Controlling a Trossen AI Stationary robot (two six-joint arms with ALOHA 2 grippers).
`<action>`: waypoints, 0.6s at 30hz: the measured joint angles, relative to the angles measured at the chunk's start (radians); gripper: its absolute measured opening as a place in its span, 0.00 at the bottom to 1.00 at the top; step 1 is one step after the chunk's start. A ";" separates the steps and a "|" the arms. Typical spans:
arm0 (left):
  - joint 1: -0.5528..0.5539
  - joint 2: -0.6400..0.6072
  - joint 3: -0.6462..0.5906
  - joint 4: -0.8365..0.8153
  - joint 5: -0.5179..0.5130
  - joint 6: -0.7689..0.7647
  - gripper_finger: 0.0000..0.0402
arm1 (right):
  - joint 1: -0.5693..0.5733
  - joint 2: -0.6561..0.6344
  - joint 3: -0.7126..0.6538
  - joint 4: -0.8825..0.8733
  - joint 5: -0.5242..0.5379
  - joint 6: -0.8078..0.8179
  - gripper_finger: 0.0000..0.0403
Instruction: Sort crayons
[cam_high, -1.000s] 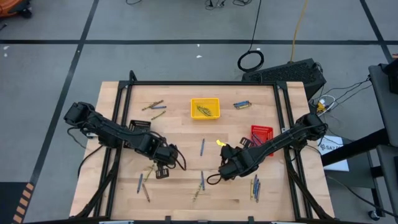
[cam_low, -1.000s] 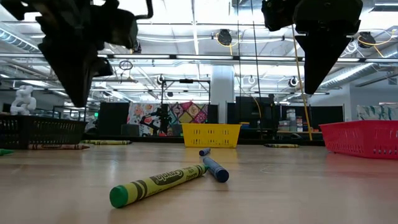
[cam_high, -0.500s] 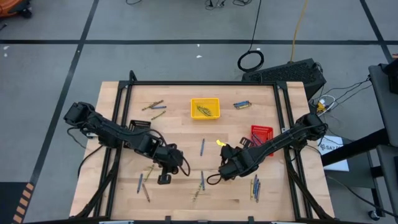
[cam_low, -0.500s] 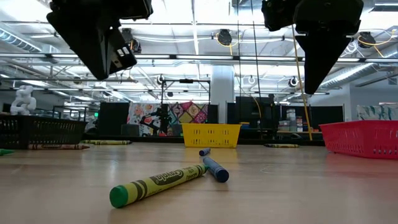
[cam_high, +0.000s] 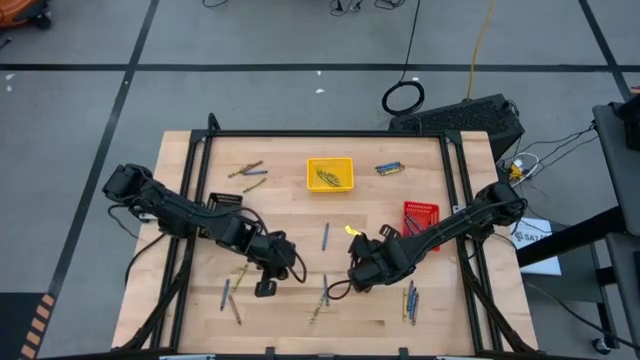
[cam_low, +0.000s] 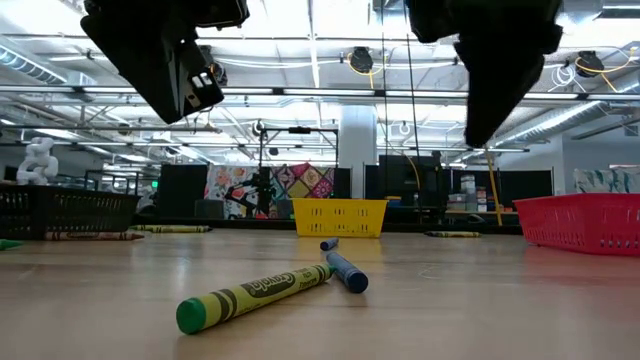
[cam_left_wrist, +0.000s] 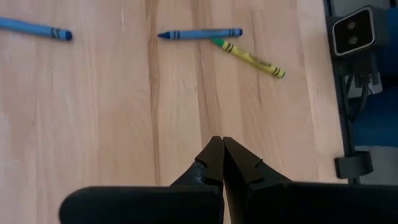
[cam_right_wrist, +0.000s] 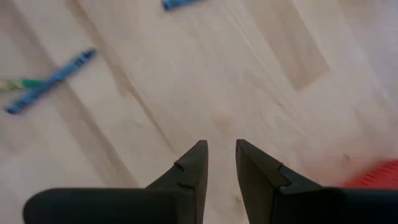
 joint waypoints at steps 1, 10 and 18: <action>0.000 0.000 0.000 0.010 0.000 0.000 0.00 | 0.000 0.000 0.000 0.023 0.006 0.014 0.18; 0.000 0.000 0.000 0.040 -0.050 0.000 0.00 | -0.045 0.000 0.000 0.217 0.187 0.415 0.18; 0.000 0.000 0.000 0.041 -0.095 0.000 0.00 | -0.055 0.000 0.000 0.292 0.186 0.391 0.18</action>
